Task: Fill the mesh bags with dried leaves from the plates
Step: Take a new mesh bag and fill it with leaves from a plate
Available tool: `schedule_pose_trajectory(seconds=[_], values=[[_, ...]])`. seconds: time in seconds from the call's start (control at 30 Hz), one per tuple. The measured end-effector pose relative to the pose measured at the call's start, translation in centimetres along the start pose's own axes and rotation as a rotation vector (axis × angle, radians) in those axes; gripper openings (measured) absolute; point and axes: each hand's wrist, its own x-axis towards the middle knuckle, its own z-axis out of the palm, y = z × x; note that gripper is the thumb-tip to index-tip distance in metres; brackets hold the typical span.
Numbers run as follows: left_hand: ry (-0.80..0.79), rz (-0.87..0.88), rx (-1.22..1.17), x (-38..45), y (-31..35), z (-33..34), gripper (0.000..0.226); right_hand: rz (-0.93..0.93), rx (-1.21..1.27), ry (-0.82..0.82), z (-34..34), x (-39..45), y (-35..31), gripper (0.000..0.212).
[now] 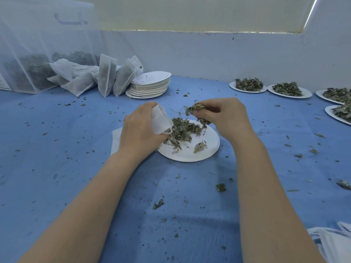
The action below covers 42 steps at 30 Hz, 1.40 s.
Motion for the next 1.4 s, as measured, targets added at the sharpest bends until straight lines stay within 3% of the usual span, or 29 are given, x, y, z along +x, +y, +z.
schedule_pose_trajectory(seconds=[0.2, 0.43, 0.57, 0.67, 0.77, 0.83, 0.9, 1.03, 1.1, 1.17, 1.3, 1.4], values=[[0.007, 0.024, 0.007, -0.2, 0.1, 0.2, 0.057, -0.009, 0.003, -0.15, 0.4, 0.0, -0.8, 0.014], [0.0, 0.186, 0.107, -0.2, 0.3, 0.4, 0.049, -0.098, -0.289, -0.293, 2.3, 0.2, -2.4, 0.006], [-0.024, 0.249, 0.121, -0.4, 0.9, 0.4, 0.053, -0.129, -0.407, -0.352, 3.3, 0.0, -3.0, 0.017], [-0.039, 0.247, 0.127, -0.6, 1.1, 0.4, 0.053, -0.105, -0.336, -0.372, 3.4, -0.2, -3.1, 0.021], [-0.071, 0.211, 0.14, -0.5, 1.0, 0.3, 0.053, -0.053, -0.221, -0.486, 2.9, -0.3, -2.9, 0.006], [-0.097, 0.209, 0.142, -0.4, 0.8, 0.3, 0.055, -0.012, -0.153, -0.543, 2.5, -0.4, -2.7, 0.017], [-0.114, 0.198, 0.134, -0.4, 0.8, 0.3, 0.055, 0.023, -0.101, -0.503, 2.4, -0.3, -2.4, 0.022], [-0.102, 0.19, 0.112, -0.4, 0.9, 0.4, 0.052, 0.027, -0.083, -0.253, 3.5, 0.0, -2.2, 0.01], [-0.077, 0.162, 0.088, -0.5, 1.1, 0.5, 0.048, 0.01, -0.09, -0.181, 4.1, 0.1, -2.2, 0.015], [-0.042, 0.124, 0.054, -0.5, 1.2, 0.6, 0.047, -0.004, -0.107, -0.193, 4.5, 0.0, -2.4, 0.014], [-0.032, 0.124, 0.05, -0.4, 0.9, 0.2, 0.057, -0.009, -0.116, -0.433, 3.9, -0.3, -2.5, 0.021], [-0.032, 0.145, 0.116, -0.3, 0.6, -0.1, 0.056, -0.014, 0.026, -0.414, 3.1, -0.4, -2.2, 0.027]])
